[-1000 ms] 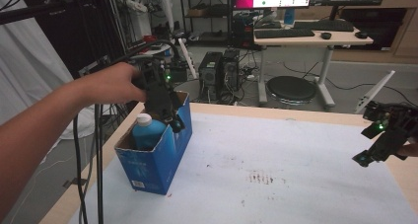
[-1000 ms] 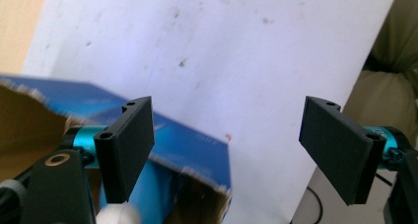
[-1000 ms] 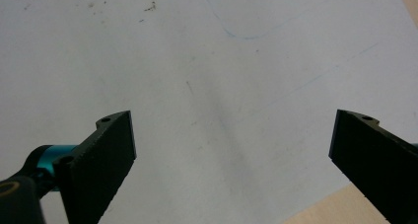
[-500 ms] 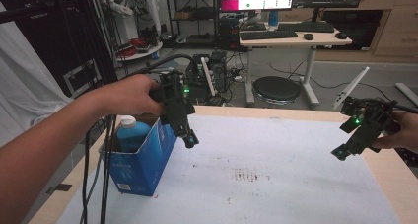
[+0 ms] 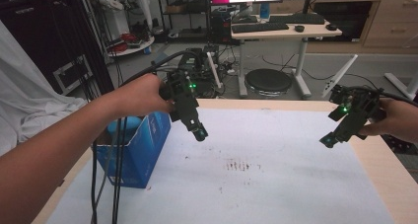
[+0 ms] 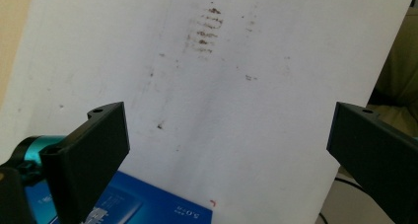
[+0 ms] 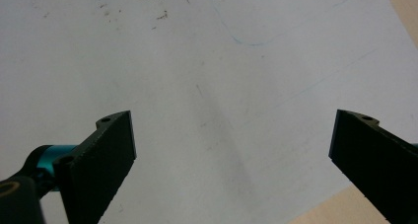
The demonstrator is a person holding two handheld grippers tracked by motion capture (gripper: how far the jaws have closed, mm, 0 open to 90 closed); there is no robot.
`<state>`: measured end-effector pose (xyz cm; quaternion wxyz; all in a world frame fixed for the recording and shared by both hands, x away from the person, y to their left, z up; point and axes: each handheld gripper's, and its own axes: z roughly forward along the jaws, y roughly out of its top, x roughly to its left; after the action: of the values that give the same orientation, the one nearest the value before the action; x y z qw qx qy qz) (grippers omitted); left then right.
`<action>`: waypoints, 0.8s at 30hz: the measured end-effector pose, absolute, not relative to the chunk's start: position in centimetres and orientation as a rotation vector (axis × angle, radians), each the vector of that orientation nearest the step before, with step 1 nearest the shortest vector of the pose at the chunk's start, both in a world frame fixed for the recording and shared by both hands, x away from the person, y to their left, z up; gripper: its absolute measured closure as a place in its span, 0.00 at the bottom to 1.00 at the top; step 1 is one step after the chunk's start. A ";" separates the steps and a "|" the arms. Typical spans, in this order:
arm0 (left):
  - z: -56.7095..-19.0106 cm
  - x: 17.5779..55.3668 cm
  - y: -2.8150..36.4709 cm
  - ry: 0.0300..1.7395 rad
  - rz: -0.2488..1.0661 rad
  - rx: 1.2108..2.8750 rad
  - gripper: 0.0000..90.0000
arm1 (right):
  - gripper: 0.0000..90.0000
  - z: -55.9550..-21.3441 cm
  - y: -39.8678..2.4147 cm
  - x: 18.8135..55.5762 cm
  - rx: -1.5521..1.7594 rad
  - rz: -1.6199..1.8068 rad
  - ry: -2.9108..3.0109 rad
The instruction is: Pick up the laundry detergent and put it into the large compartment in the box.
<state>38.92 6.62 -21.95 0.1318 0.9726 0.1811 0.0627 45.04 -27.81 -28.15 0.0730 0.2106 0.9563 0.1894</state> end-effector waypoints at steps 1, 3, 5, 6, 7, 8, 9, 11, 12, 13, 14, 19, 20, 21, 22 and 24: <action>-22.2 38.9 6.3 0.522 0.189 2.823 0.03 | 0.03 -28.2 -27.8 45.0 0.629 0.573 2.871; -22.5 38.8 5.6 0.496 0.204 2.834 0.03 | 0.03 -28.3 -27.7 44.8 0.629 0.572 2.872; -22.8 38.7 4.9 0.465 0.195 2.845 0.03 | 0.03 -28.3 -27.6 44.6 0.626 0.569 2.874; -23.0 38.7 4.6 0.461 0.189 2.851 0.03 | 0.03 -28.3 -27.6 44.5 0.622 0.568 2.872; -23.2 38.6 4.3 0.448 0.184 2.862 0.03 | 0.03 -28.3 -27.6 44.3 0.623 0.574 2.871; -23.5 38.6 4.0 0.435 0.183 2.875 0.03 | 0.03 -28.3 -27.5 44.2 0.626 0.574 2.872; -23.7 38.5 3.6 0.420 0.171 2.885 0.03 | 0.03 -28.3 -27.5 44.1 0.622 0.579 2.873; -24.1 38.4 3.0 0.408 0.159 2.891 0.03 | 0.03 -28.4 -27.3 43.9 0.614 0.583 2.874; -24.3 38.4 2.7 0.404 0.164 2.895 0.03 | 0.03 -28.4 -27.2 43.8 0.612 0.586 2.875; -24.5 38.4 2.3 0.429 0.178 2.900 0.03 | 0.03 -28.5 -27.1 43.7 0.605 0.591 2.875; -24.7 38.5 2.0 0.448 0.160 2.910 0.03 | 0.03 -28.5 -27.0 43.6 0.596 0.594 2.877; -25.4 38.3 0.7 0.441 0.155 2.907 0.03 | 0.03 -28.8 -26.8 43.4 0.585 0.592 2.888; -25.5 38.2 0.4 0.443 0.163 2.906 0.03 | 0.03 -28.8 -26.8 43.4 0.581 0.594 2.889; -25.6 38.1 0.1 0.435 0.158 2.907 0.03 | 0.03 -28.9 -26.8 43.4 0.579 0.594 2.890; -25.7 38.0 -0.1 0.429 0.157 2.908 0.03 | 0.03 -28.9 -26.8 43.4 0.577 0.596 2.893; -26.0 37.9 -0.6 0.425 0.171 2.920 0.03 | 0.03 -29.0 -26.7 43.5 0.581 0.597 2.893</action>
<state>37.86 -0.64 -25.96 0.0928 0.9836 0.1433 0.0575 43.48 -26.72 -28.99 0.0657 0.1925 0.9589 0.1979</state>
